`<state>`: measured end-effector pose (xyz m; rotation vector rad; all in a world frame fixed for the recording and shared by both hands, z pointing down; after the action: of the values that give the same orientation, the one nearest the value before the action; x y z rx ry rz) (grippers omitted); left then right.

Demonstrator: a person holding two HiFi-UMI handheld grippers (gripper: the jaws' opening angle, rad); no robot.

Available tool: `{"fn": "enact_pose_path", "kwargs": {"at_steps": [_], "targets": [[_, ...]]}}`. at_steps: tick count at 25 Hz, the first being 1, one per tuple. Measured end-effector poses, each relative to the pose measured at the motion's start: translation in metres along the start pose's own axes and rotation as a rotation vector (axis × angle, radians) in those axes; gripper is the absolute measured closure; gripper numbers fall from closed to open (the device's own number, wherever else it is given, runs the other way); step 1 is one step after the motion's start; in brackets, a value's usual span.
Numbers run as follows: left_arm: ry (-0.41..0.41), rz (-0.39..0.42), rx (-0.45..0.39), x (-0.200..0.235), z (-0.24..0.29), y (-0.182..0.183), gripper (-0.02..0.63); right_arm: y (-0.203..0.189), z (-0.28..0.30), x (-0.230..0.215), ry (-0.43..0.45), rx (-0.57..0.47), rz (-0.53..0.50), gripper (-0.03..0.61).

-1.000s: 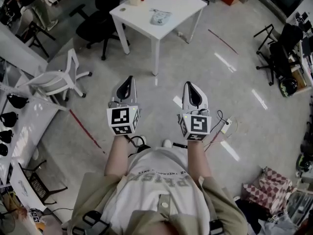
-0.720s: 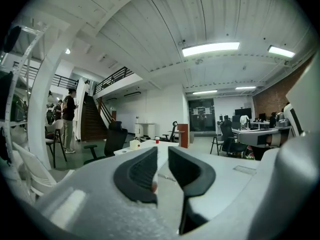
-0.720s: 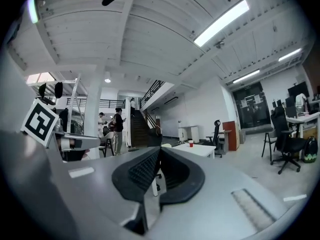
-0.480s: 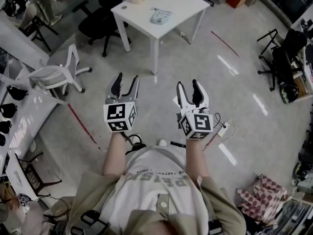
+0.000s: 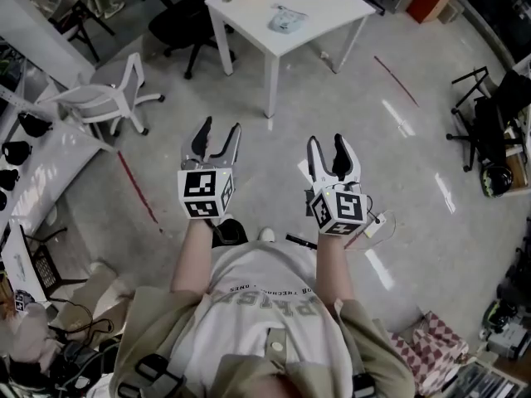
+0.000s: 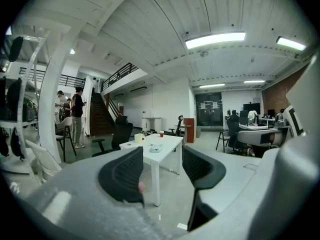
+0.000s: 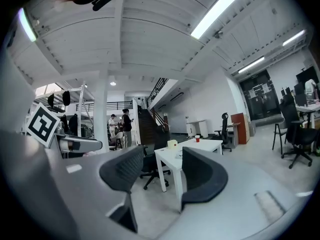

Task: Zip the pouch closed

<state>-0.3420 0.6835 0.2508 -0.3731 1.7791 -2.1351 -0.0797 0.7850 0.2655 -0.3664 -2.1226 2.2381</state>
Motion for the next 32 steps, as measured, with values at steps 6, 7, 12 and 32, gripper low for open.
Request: {"fn": "enact_pose_path", "kwargs": {"at_steps": [6, 7, 12, 32], "targets": [[0.006, 0.021, 0.044, 0.006, 0.0, -0.012, 0.362, -0.01, 0.0, -0.002, -0.006, 0.013, 0.025, 0.36], [0.007, 0.028, 0.047, 0.007, 0.003, -0.012, 0.362, -0.011, 0.003, -0.002, -0.008, 0.013, 0.023, 0.36], [-0.004, 0.028, 0.043, 0.011, 0.023, -0.015, 0.362, -0.016, 0.018, -0.011, -0.025, 0.018, 0.023, 0.36], [-0.15, 0.049, 0.056, 0.097, 0.245, 0.028, 0.379, -0.001, 0.214, -0.05, -0.145, 0.031, 0.018, 0.36]]}}
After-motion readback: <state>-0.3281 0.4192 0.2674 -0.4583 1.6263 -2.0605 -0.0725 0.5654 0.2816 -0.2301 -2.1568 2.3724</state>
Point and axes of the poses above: the fingertips, and each gripper's own axes: z forward along the fingers, x to its left, y out of its top, the point moved 10 cm from there along -z, backward along the fingers, and after that the axes turned 9 degrees about y, right-handed, at the moved point
